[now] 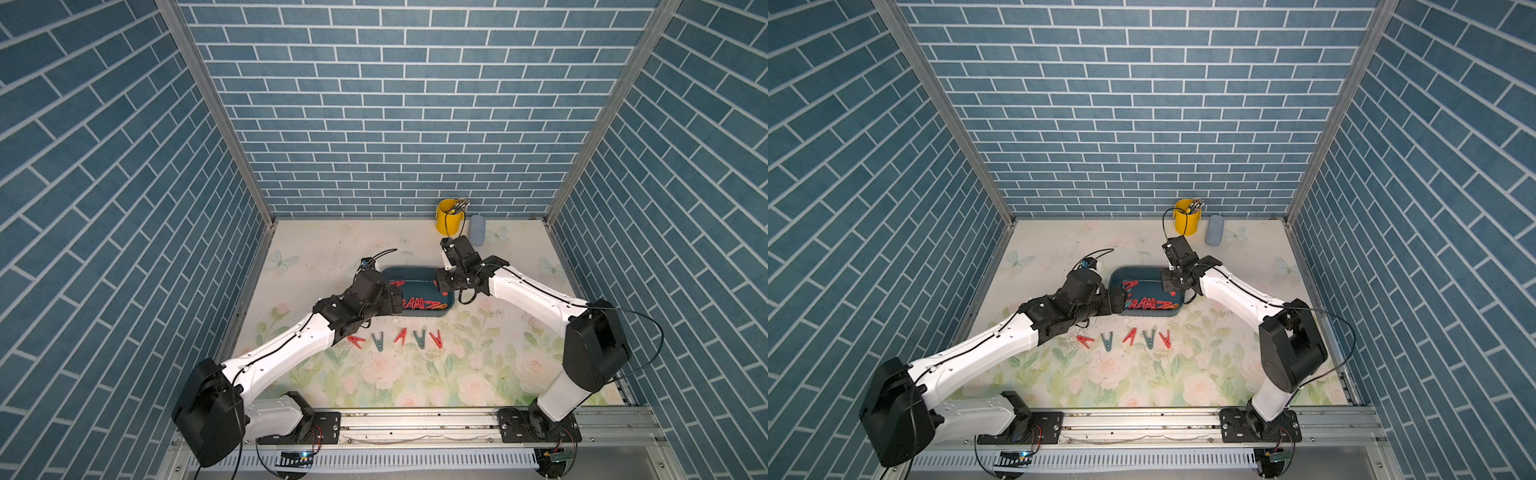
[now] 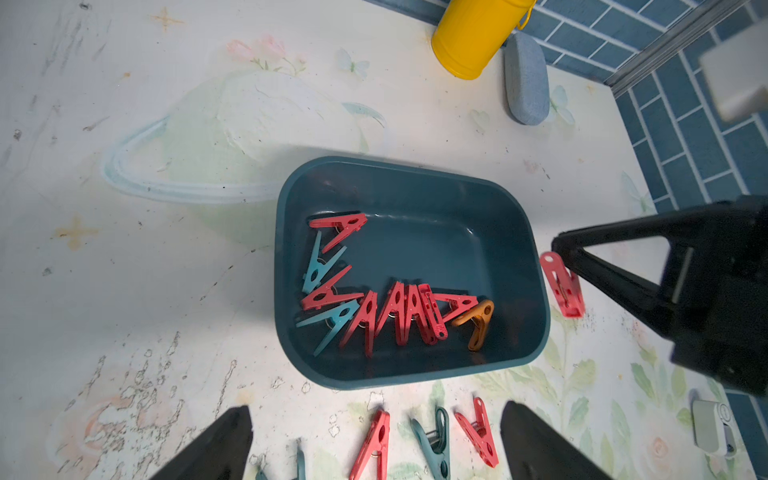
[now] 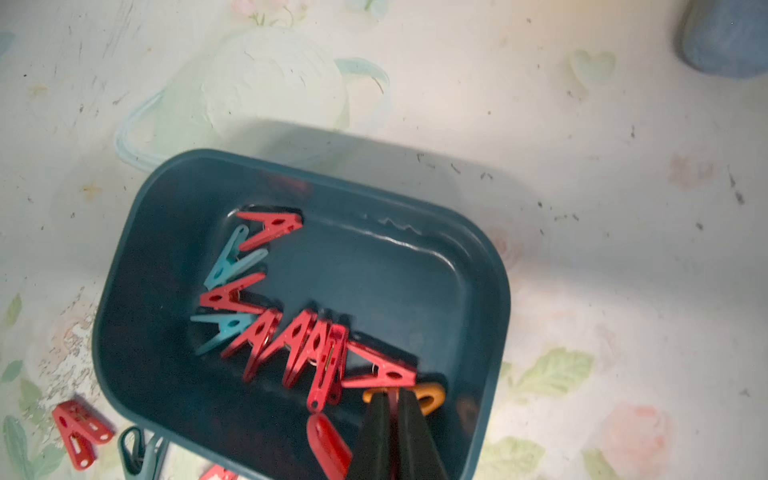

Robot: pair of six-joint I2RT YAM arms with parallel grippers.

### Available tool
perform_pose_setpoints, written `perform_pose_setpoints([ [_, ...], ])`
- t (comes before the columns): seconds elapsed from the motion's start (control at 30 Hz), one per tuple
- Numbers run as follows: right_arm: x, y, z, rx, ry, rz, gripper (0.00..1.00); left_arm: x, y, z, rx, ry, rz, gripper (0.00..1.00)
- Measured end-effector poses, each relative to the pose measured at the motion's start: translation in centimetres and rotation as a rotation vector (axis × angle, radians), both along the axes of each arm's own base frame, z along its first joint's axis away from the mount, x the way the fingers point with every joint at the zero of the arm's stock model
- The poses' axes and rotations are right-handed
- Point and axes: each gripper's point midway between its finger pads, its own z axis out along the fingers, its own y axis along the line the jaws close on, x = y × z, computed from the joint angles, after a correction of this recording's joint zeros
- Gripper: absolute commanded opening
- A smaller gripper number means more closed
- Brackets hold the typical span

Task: Take the clothespins out of the storage box
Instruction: Place the clothespin at the center of the board.

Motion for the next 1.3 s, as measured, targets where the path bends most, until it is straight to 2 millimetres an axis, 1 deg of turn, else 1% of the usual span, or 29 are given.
perform_pose_setpoints([
  [0.13,-3.2,-2.1,-1.5,0.019,0.048,-0.063,0.0,0.6,-0.8,-0.3,0.01,0.0,-0.028,0.99],
  [0.23,-5.6,-3.3,-2.8,0.033,0.08,-0.106,0.0,1.1,-1.4,-0.1,0.012,-0.009,-0.042,1.0],
  [0.3,-7.0,-3.7,-3.8,0.043,0.1,-0.128,0.0,1.3,-1.7,0.0,0.013,-0.013,-0.051,1.0],
  [0.37,-8.4,-4.2,-5.2,0.048,0.128,-0.152,0.0,1.6,-2.1,0.1,0.012,-0.016,-0.059,1.0],
  [0.53,-10.8,-5.0,-8.5,0.046,0.191,-0.218,0.0,1.9,-2.1,0.1,0.02,-0.021,-0.054,1.0],
  [0.63,-11.2,-5.0,-9.6,0.045,0.207,-0.257,0.0,2.2,-1.6,0.1,0.033,-0.03,-0.029,0.99],
  [0.9,-11.2,-4.2,-11.2,0.051,0.231,-0.319,0.01,3.0,0.1,0.8,0.032,-0.053,0.035,1.0],
  [0.93,-11.2,-4.1,-11.2,0.053,0.23,-0.325,0.03,3.0,0.2,0.9,0.031,-0.055,0.039,1.0],
  [1.0,-11.2,-4.0,-11.2,0.061,0.23,-0.333,0.14,3.0,0.5,1.0,0.034,-0.055,0.043,0.99],
  [1.03,-11.2,-4.0,-11.2,0.067,0.231,-0.342,0.17,3.0,0.5,0.9,0.036,-0.054,0.043,1.0],
  [1.2,-10.9,-3.8,-10.8,0.082,0.215,-0.348,0.31,2.9,0.6,0.7,0.048,-0.048,0.026,1.0],
  [1.3,-10.6,-3.8,-9.7,0.102,0.186,-0.349,0.38,2.7,0.2,0.6,0.047,-0.043,-0.001,1.0],
])
